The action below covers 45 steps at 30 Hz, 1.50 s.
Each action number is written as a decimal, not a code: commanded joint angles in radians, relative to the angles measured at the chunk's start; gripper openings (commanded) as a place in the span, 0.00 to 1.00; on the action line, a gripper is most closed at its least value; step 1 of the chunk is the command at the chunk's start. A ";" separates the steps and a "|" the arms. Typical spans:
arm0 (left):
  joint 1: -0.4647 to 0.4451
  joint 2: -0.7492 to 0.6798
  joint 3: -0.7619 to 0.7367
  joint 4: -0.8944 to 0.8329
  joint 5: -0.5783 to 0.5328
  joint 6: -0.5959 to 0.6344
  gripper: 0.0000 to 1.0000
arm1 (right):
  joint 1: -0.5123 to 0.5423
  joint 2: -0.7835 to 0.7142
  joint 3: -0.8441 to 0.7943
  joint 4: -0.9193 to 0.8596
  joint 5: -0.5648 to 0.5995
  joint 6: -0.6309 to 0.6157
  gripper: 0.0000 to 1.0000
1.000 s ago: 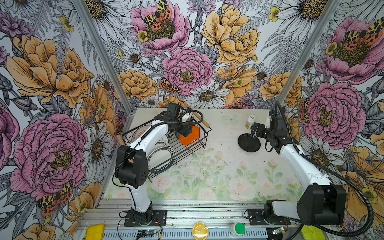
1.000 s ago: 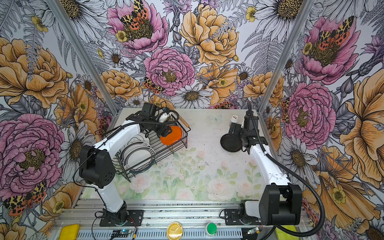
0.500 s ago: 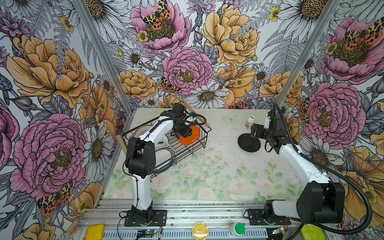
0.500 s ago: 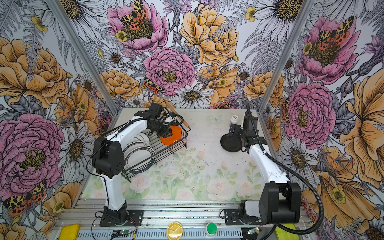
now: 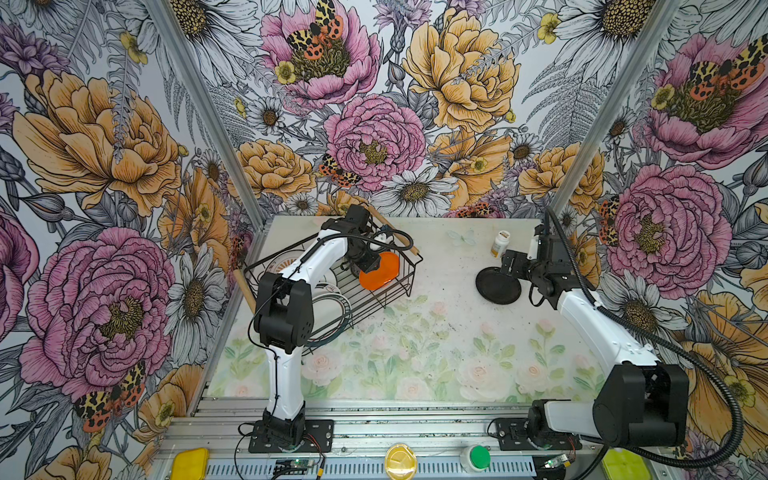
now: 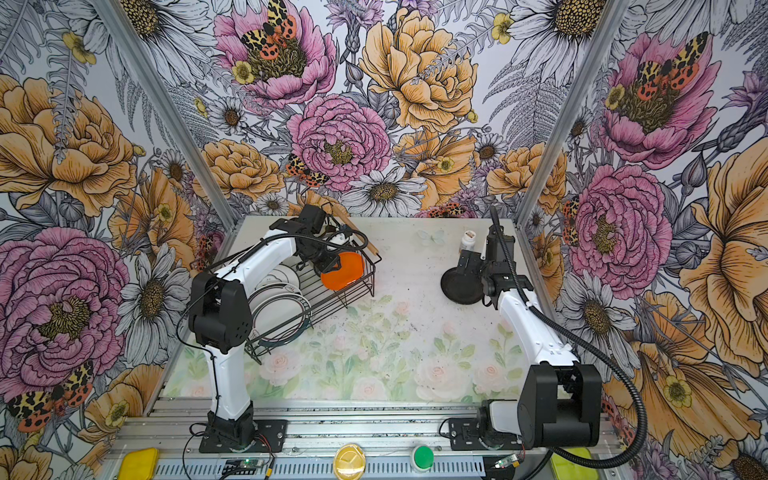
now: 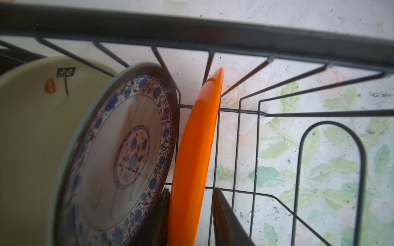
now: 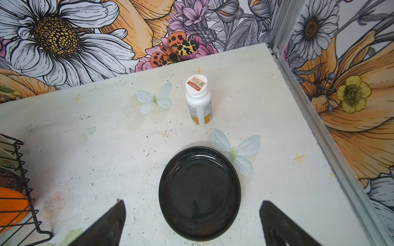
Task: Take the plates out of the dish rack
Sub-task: 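Open the right gripper and raise it while the left reaches toward the orange plate, then close the left gripper on the orange plate's rim in the rack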
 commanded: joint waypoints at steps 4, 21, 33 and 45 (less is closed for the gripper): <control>0.021 0.016 0.030 -0.011 0.016 0.016 0.25 | 0.008 -0.007 -0.001 0.029 0.009 -0.012 0.99; 0.034 0.000 0.024 -0.034 0.022 0.023 0.08 | 0.008 0.005 -0.003 0.029 -0.008 -0.003 0.99; 0.031 -0.026 0.026 -0.053 0.044 0.024 0.00 | 0.008 0.005 -0.008 0.027 0.004 -0.005 0.99; 0.019 -0.086 0.000 -0.057 0.088 0.017 0.00 | 0.009 0.010 -0.011 0.029 0.005 -0.007 0.99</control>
